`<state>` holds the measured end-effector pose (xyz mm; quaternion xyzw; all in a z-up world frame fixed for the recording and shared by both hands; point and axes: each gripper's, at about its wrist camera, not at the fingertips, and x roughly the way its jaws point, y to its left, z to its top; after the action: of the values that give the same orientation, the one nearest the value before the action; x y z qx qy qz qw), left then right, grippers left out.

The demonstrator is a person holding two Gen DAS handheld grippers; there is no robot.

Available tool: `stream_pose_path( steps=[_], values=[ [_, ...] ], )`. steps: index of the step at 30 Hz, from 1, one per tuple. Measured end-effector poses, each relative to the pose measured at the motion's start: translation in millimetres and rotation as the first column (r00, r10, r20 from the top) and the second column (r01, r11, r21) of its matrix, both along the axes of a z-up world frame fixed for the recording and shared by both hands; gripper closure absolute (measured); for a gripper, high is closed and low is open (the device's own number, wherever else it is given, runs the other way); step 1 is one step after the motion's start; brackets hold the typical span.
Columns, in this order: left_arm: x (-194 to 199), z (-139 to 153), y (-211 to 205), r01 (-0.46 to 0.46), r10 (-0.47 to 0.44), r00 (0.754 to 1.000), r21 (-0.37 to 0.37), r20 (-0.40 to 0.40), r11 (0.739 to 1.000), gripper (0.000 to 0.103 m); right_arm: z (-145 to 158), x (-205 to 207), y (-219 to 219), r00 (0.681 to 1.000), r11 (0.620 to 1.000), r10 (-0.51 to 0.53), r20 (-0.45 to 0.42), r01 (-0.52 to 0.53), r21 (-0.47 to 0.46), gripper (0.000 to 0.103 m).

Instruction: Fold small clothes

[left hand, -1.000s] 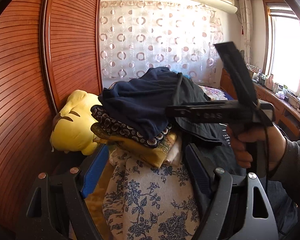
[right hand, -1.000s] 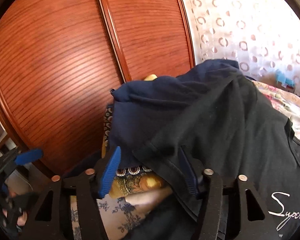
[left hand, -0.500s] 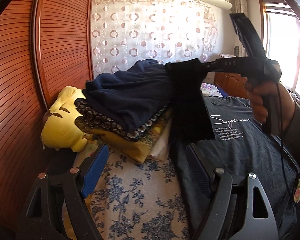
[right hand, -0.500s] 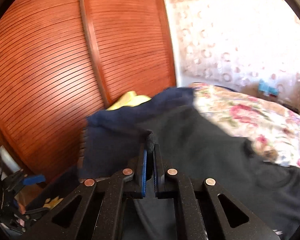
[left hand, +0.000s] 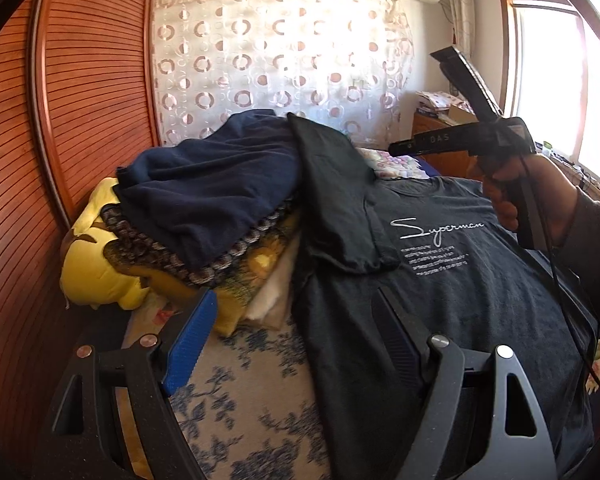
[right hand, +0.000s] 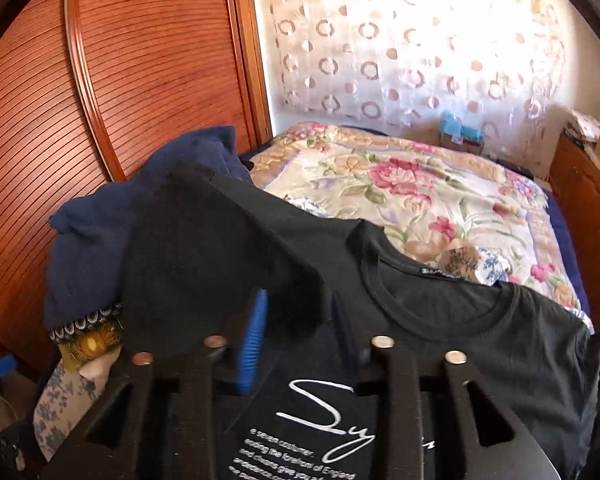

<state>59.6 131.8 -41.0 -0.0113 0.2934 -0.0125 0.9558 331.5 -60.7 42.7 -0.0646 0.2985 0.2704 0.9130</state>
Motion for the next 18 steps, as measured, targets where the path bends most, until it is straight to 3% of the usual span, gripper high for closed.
stream_pose_path(
  steps=[2,6,13,18],
  values=[
    [5,1,-8,0.014,-0.014,1.0,-0.005,0.003,1.0,0.023,2,-2,-11,1.0,1.0,0.003,0.015,-0.003,0.016,0.047],
    [19,6,-27,0.072,-0.072,0.997,-0.013,0.013,0.997,0.023,-1,-11,-50,1.0,0.999,-0.002,0.028,0.002,0.032,0.046],
    [41,9,-78,0.212,-0.211,0.977,-0.011,0.034,0.977,0.02,-27,-62,-125,0.997,0.998,-0.056,0.06,0.056,-0.007,0.046],
    [68,4,-120,0.281,-0.281,0.96,-0.017,-0.001,0.96,0.02,-39,-90,-185,0.993,0.994,-0.105,0.048,0.106,-0.03,0.046]
  ],
)
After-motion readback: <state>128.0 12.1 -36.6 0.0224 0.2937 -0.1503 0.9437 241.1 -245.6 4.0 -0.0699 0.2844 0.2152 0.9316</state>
